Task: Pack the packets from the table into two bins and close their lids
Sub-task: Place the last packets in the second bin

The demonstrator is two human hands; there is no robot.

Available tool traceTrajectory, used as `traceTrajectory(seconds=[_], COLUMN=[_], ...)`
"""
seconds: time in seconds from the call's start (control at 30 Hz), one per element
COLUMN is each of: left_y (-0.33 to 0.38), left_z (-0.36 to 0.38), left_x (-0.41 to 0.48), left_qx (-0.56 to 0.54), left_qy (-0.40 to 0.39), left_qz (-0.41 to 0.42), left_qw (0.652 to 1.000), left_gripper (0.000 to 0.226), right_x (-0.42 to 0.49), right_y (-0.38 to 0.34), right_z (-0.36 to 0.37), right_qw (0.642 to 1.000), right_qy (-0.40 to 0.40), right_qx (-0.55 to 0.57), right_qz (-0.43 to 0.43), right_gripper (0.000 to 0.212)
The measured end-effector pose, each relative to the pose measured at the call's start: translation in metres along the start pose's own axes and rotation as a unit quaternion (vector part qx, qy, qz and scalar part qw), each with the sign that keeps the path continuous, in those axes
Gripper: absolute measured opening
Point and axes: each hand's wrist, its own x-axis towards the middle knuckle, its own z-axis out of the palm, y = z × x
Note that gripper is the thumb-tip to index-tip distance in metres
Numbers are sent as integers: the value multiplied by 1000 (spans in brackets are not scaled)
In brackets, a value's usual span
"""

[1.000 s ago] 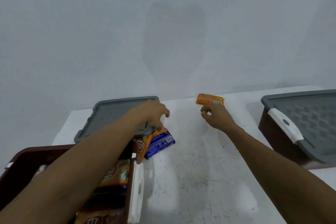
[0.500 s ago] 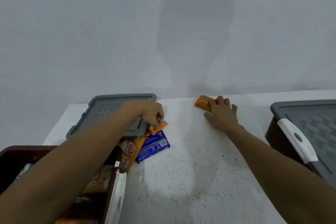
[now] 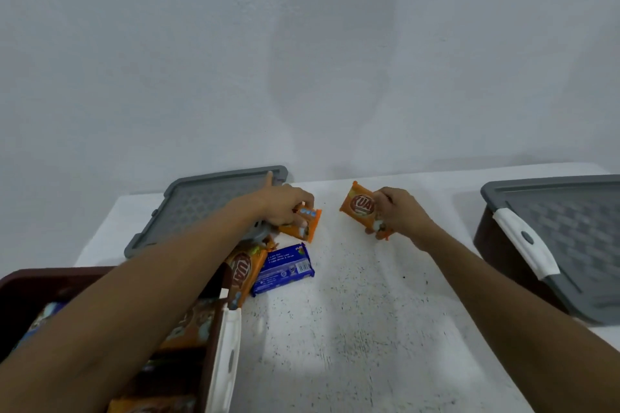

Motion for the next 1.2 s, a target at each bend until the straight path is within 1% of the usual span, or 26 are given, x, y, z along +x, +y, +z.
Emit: traceTrajectory(seconds=[0.03,0.07,0.1,0.17,0.23,0.3,0.37,0.43,0.47,0.57,0.63,0.7,0.77,0.87,0.93,1.03,1.1,1.2], left_y=[2,3,4,4,8,12,12,7,2,-15,-28,-43,-55,-71,-80,-86,-87,-90], left_z=[-4,-7,-10,-14,-16,-23,-33,-42,-45,-49,-46,-40,-31,-9,12,47,62,74], left_x=[-2,-4,-7,-15,-26,-41,-61,-85,-98,-144,-177,-210,-244,-286,-304,-326,-338,-349], left_qx=[-2,-14,-46,-169,-286,-344,-386,-417,-424,-412,-369,-342,-347,-317,-261,-212,-195,-153], left_qy=[19,38,50,54,94,153,195,213,215,203,187,148,99,53,27,-34,-57,-42], left_qz=[2,11,26,68,83,82,88,87,83,65,40,33,40,48,54,56,55,49], left_qw=[1000,999,997,982,950,923,897,879,876,886,910,927,932,946,964,975,978,986], left_gripper=[30,23,17,18,19,18,20,22,23,26,29,30,30,19,19,17,19,28], right_x=[-8,-17,-25,-38,-50,-63,-75,-87,-93,-112,-128,-146,-162,-184,-199,-213,-217,-219], right_y=[-3,-8,-11,-19,-28,-39,-52,-68,-77,-107,-131,-150,-167,-187,-199,-204,-204,-198], right_z=[-2,-3,-3,-3,-2,1,8,18,24,43,58,74,91,119,137,168,186,208], right_qw=[996,990,987,985,985,985,983,982,984,992,994,994,992,980,962,906,873,844], right_qy=[-17,-26,-29,-22,-18,-17,-20,-25,-25,-19,-38,-73,-112,-172,-224,-302,-316,-320], right_qx=[83,130,151,164,166,171,176,180,172,122,104,75,27,-45,-114,-256,-329,-382], right_qz=[30,47,55,51,38,35,39,46,44,19,-3,-26,-53,-85,-107,-150,-174,-199], right_gripper=[31,31,31,29,27,26,23,20,19,18,20,21,21,17,10,11,18,29])
